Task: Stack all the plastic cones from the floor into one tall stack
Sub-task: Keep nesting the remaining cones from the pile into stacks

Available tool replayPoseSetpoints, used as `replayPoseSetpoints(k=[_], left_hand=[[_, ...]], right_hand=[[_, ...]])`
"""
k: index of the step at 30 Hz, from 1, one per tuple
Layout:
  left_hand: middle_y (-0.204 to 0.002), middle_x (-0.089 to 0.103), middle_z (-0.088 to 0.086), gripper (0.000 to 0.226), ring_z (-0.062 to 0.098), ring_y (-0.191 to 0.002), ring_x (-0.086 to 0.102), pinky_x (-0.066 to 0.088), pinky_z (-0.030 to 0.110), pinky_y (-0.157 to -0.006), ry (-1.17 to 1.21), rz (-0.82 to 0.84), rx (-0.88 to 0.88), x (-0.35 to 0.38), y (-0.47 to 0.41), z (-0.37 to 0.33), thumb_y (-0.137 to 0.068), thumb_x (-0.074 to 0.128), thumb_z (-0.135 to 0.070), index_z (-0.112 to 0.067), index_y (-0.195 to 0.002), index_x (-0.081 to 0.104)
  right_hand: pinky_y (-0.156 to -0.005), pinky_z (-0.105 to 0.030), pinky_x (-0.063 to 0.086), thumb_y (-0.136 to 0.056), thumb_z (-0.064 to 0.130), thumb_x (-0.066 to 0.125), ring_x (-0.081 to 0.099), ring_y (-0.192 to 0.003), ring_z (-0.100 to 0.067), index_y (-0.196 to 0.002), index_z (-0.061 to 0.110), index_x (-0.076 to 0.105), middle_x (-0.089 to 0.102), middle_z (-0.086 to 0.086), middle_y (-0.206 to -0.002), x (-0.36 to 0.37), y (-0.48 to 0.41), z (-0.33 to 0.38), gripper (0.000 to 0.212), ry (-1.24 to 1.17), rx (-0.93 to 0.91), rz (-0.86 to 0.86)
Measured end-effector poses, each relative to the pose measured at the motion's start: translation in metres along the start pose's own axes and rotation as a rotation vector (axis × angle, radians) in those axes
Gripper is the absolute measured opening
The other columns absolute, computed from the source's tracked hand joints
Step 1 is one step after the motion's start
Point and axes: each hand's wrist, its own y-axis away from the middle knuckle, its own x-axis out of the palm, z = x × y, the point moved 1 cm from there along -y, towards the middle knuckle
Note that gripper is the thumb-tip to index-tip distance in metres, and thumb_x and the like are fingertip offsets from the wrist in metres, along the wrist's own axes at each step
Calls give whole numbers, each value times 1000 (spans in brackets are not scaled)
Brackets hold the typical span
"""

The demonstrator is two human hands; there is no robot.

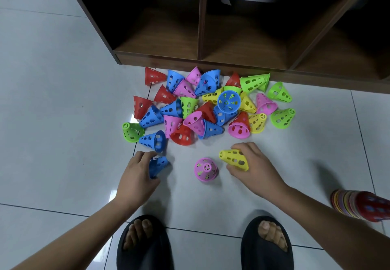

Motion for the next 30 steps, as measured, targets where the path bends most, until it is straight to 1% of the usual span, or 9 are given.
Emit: replayPoseSetpoints(k=[4, 7, 12, 15, 19, 22, 25, 28, 30], left_hand=[[-121, 48, -11, 63, 13, -102, 63, 53, 27, -82, 113, -22, -12, -7, 0, -9, -77, 82, -15, -27, -136, 62], [-113, 48, -12, 54, 8, -97, 61, 54, 25, -83, 233, -77, 35, -12, 0, -25, -77, 84, -16, -30, -126, 65], [-113, 56, -17, 40, 12, -106, 63, 56, 31, -91, 415, -124, 126, -25, 2, -62, -86, 85, -36, -38, -117, 61], [-117, 61, -13, 40, 18, -112, 64, 55, 38, -97, 482, -109, 224, -31, 7, -85, -90, 84, -33, -34, -123, 61], [-120, 63, -12, 42, 19, -114, 65, 56, 39, -95, 519, -79, 290, -28, 13, -107, -92, 85, -31, -30, -126, 60], [-123, 61, -16, 45, 14, -117, 64, 55, 38, -95, 483, -45, 345, -20, 16, -114, -92, 84, -34, -30, -129, 60], [-128, 58, -20, 48, 7, -120, 61, 54, 34, -97, 435, -8, 390, -11, 16, -113, -93, 83, -38, -30, -133, 59], [-135, 55, -20, 55, 1, -126, 57, 50, 26, -104, 365, 39, 429, -6, 15, -106, -93, 80, -52, -32, -138, 57], [-137, 54, -20, 61, 0, -129, 55, 47, 24, -107, 330, 45, 424, -6, 11, -99, -91, 80, -58, -32, -141, 56]], right_hand=[[-90, -23, 49, -92, 46, 76, 61, -108, -3, -120, 39, 54, 61, 17, -118, -1, 2, 44, 36, -211, -24, 24], [-91, -25, 50, -97, 52, 69, 62, -107, -6, -122, 39, 50, 63, 15, -114, 4, 7, 60, 34, -264, -49, 76], [-96, -32, 50, -99, 62, 58, 61, -109, -6, -130, 42, 42, 61, 15, -118, 16, 8, 55, 39, -247, -57, 187], [-98, -26, 47, -100, 59, 60, 56, -118, -3, -134, 44, 41, 57, 14, -129, 22, 9, 46, 42, -202, -55, 216], [-104, -19, 41, -93, 58, 69, 45, -131, 3, -139, 45, 40, 45, 24, -140, 30, 11, 37, 56, -122, -90, 201], [-111, -28, 43, -87, 44, 76, 44, -135, 0, -145, 41, 40, 43, 23, -143, 34, 11, 26, 69, -70, -84, 215], [-111, -35, 45, -83, 30, 71, 46, -135, -7, -149, 38, 40, 43, 19, -144, 34, 10, 16, 73, -20, -70, 249], [-108, -39, 48, -82, 20, 65, 49, -131, -13, -148, 33, 44, 46, 14, -141, 29, 6, 9, 70, 9, -67, 219], [-105, -40, 49, -86, 15, 65, 51, -127, -15, -144, 27, 50, 48, 10, -138, 21, -1, 5, 61, 38, -88, 131]])
